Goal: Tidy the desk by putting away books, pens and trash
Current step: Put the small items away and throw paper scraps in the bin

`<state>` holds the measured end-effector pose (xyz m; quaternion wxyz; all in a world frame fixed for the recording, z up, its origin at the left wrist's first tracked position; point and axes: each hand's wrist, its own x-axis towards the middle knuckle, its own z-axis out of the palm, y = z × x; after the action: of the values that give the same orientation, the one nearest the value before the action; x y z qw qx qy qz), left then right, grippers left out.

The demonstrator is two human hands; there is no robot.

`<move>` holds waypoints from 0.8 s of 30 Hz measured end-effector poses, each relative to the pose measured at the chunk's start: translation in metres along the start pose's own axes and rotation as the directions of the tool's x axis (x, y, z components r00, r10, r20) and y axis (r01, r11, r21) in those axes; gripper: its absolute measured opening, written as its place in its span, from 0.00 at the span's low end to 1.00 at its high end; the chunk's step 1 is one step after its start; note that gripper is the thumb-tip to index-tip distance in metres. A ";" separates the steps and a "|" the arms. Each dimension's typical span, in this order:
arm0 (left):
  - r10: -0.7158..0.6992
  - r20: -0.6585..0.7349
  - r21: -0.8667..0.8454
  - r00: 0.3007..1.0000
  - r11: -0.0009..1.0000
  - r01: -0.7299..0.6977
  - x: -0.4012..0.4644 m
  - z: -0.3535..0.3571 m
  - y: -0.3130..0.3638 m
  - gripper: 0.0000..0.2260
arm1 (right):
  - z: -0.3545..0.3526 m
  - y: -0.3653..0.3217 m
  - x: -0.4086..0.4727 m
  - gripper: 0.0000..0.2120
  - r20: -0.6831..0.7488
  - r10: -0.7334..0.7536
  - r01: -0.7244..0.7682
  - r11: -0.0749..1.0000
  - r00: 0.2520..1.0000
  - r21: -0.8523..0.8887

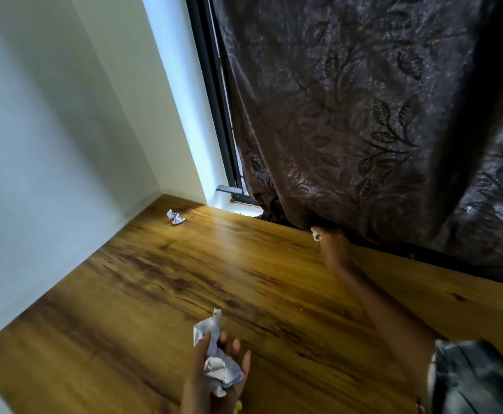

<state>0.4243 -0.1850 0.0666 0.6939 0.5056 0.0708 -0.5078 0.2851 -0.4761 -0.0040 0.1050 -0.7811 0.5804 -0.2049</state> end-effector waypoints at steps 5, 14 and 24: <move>0.134 -0.082 0.012 0.988 0.991 -0.133 -0.009 -0.005 0.015 0.21 | 0.005 -0.003 0.002 0.20 0.008 -0.036 0.036 0.996 0.999 -0.077; -0.170 0.024 -0.137 0.985 0.976 0.172 -0.018 -0.022 0.009 0.12 | 0.005 -0.026 -0.068 0.22 0.071 -0.115 0.114 0.993 0.991 0.017; -0.258 0.176 -0.117 0.950 0.953 0.281 -0.034 -0.060 -0.001 0.13 | -0.025 -0.051 -0.213 0.24 0.128 -0.112 0.102 0.992 0.986 0.081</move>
<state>0.4320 -0.1168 0.0583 0.6553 0.3988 0.1195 -0.6302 0.2665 -0.2563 -0.0040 0.1606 -0.8185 0.5216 -0.1795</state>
